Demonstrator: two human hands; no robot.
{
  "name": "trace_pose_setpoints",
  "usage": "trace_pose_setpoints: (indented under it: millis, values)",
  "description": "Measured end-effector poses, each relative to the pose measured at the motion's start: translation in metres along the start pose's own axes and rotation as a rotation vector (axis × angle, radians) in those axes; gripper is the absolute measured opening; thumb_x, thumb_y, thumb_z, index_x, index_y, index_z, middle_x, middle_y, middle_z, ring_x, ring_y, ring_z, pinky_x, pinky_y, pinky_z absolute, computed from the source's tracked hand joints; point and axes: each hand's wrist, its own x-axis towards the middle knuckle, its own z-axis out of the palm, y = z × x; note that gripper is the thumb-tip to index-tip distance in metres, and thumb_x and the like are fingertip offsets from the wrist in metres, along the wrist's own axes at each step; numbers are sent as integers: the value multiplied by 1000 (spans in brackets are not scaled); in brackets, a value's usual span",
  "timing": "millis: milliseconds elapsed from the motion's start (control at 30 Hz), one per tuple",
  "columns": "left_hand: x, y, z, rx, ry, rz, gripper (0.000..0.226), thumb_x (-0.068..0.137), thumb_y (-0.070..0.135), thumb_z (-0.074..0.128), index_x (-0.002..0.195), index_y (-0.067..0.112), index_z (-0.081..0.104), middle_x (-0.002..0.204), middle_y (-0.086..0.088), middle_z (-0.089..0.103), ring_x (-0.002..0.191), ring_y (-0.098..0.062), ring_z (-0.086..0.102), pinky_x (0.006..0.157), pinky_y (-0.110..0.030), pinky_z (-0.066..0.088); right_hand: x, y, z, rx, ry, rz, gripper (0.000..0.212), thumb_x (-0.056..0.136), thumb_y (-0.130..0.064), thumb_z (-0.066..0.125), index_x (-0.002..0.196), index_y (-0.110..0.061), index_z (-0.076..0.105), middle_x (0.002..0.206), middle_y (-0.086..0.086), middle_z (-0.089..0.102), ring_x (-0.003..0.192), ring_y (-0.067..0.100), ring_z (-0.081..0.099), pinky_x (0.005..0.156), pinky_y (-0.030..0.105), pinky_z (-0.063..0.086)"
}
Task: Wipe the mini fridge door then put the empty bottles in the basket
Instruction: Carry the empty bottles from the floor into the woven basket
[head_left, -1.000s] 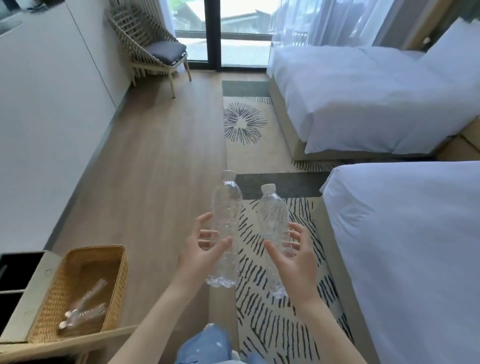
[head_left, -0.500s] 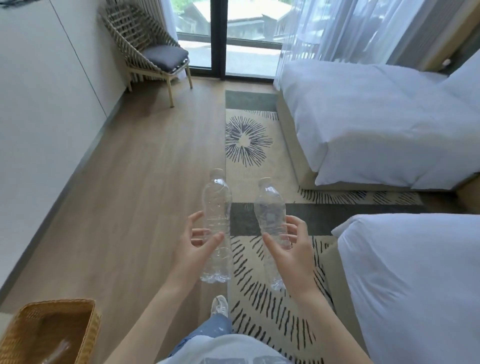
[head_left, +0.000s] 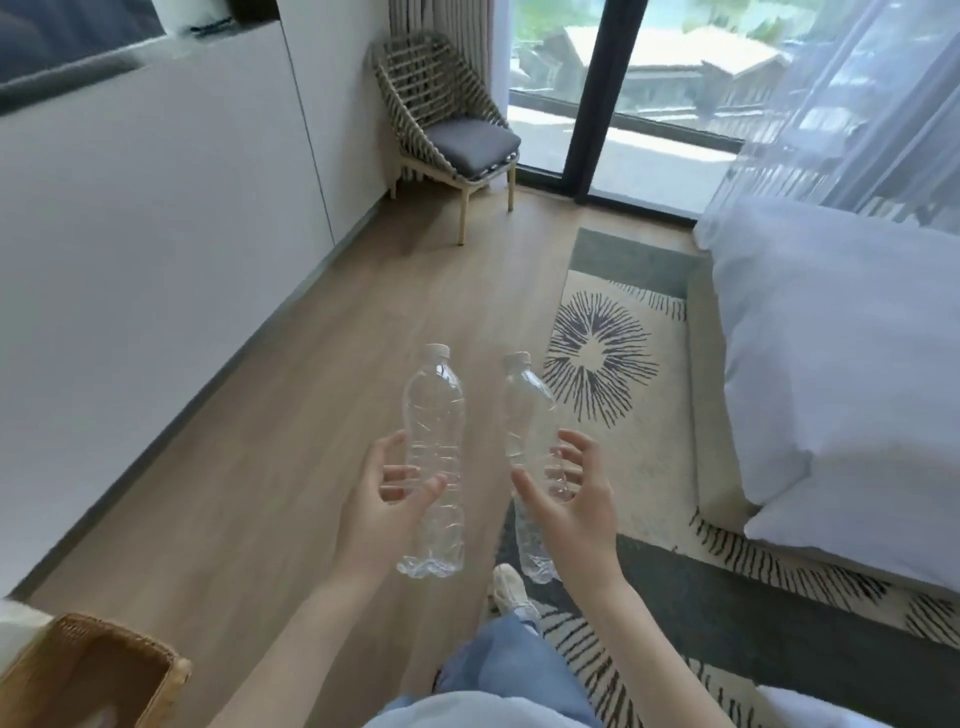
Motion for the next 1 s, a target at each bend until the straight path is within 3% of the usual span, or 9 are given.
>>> trace_pose_setpoints:
  millis: [167,267,400,533,667,767,833,900,1000]
  values:
    - [76,25,20,-97,259,-78,48,68,47,78,101,68,51,103,5,64,92,-5,63,75,-23,49,129,-7,40,-13,-259,-73,60,77,-32,84,126,-30,50,113,-10,59,100,11,60,89,42,55]
    - [106,43,19,-145,410,-133,49,81,31,80,105,61,51,102,7,64,87,0,63,67,-14,45,187,-25,73,-32,-430,-115,59,76,-34,85,124,-33,51,111,-13,59,99,10,60,89,43,55]
    - [122,47,0,-182,658,-196,49,83,21,78,113,50,52,95,6,66,78,8,63,60,-7,47,231,-53,133,-66,-680,-207,55,76,-36,84,121,-38,51,111,-17,59,101,4,59,89,40,54]
    - [114,30,-30,-278,874,-279,50,82,29,79,121,45,53,101,9,66,82,9,64,62,-8,47,229,-72,197,-75,-909,-267,54,78,-33,83,122,-36,52,113,-16,59,104,4,59,90,39,54]
    - [104,10,-68,-356,1062,-330,50,82,16,79,120,35,53,102,20,54,73,30,51,58,3,39,201,-82,266,-68,-1101,-296,54,77,-28,84,121,-36,53,113,-15,60,102,3,59,90,39,54]
    - [95,-10,-105,-405,1159,-346,50,81,8,78,120,30,54,102,7,61,77,9,63,58,-2,44,172,-92,320,-54,-1211,-321,52,77,-25,84,117,-38,53,112,-14,62,98,1,60,86,30,55]
    - [86,-19,-137,-438,1204,-364,52,84,8,76,128,24,52,108,-7,63,77,-2,65,54,-6,46,151,-108,356,-45,-1271,-336,50,78,-25,83,116,-38,53,112,-13,62,95,-3,59,77,16,51]
    - [76,-27,-175,-446,1247,-379,55,84,15,76,131,26,50,112,-10,63,78,-4,65,52,-8,45,131,-125,392,-31,-1305,-348,48,79,-23,82,115,-36,53,111,-13,62,92,-6,58,72,8,47]
    - [58,-36,-233,-404,1308,-382,56,83,29,78,130,38,49,109,3,65,78,7,65,53,-10,48,100,-152,447,-16,-1370,-375,47,79,-24,82,114,-36,53,111,-12,63,91,-7,59,69,7,47]
